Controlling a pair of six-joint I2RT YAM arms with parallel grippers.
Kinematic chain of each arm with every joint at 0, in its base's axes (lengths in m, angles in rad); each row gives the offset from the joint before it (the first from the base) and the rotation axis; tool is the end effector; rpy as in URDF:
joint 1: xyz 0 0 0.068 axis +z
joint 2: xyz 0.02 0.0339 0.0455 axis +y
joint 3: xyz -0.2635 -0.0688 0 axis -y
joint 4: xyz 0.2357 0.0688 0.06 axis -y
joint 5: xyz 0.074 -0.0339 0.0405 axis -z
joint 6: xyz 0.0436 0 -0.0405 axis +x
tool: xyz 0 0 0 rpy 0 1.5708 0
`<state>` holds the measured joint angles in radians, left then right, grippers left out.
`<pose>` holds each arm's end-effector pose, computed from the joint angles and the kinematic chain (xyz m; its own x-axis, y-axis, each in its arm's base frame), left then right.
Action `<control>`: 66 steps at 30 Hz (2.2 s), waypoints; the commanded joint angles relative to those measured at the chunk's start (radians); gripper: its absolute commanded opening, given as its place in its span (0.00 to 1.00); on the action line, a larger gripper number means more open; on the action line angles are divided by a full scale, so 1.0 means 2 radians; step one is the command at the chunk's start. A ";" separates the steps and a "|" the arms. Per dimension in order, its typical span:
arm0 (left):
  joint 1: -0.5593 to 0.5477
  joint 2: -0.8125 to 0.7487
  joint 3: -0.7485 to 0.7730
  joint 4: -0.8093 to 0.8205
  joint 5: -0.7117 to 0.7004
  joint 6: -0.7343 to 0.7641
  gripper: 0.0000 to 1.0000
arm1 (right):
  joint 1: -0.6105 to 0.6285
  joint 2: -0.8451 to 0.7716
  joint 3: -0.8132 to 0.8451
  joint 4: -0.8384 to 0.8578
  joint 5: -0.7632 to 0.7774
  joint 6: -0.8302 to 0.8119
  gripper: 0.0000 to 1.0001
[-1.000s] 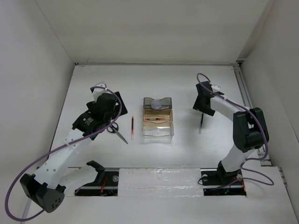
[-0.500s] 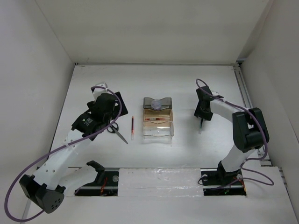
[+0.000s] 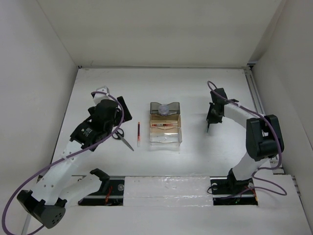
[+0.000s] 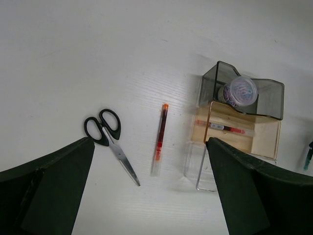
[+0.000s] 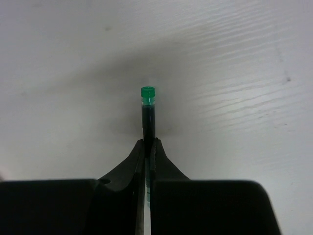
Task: Sort the stationery into containers
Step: Pick up the pen from the center of the board, then place the pen in the storage box.
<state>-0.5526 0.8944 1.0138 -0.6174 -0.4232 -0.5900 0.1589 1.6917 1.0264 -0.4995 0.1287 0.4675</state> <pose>0.1642 -0.0802 0.3523 -0.4333 -0.3288 -0.8392 -0.0837 0.9417 -0.3258 0.3174 0.0452 0.1691 -0.8580 0.3151 -0.4057 0.3134 0.9468 0.0727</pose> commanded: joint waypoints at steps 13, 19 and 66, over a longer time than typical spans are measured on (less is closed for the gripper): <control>0.002 0.009 -0.006 0.008 -0.015 -0.008 1.00 | 0.206 -0.014 0.200 0.036 -0.049 -0.261 0.00; 0.002 0.014 -0.006 0.008 -0.019 -0.008 1.00 | 0.294 0.058 0.271 0.006 -0.046 -0.371 0.00; 0.002 0.083 -0.001 -0.001 0.009 -0.025 1.00 | 0.299 -0.168 0.120 0.172 -0.002 -0.317 0.99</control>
<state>-0.5526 1.0302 1.0061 -0.6178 -0.4286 -0.6140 0.7650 1.4509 1.2842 -0.2920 0.0284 -0.2890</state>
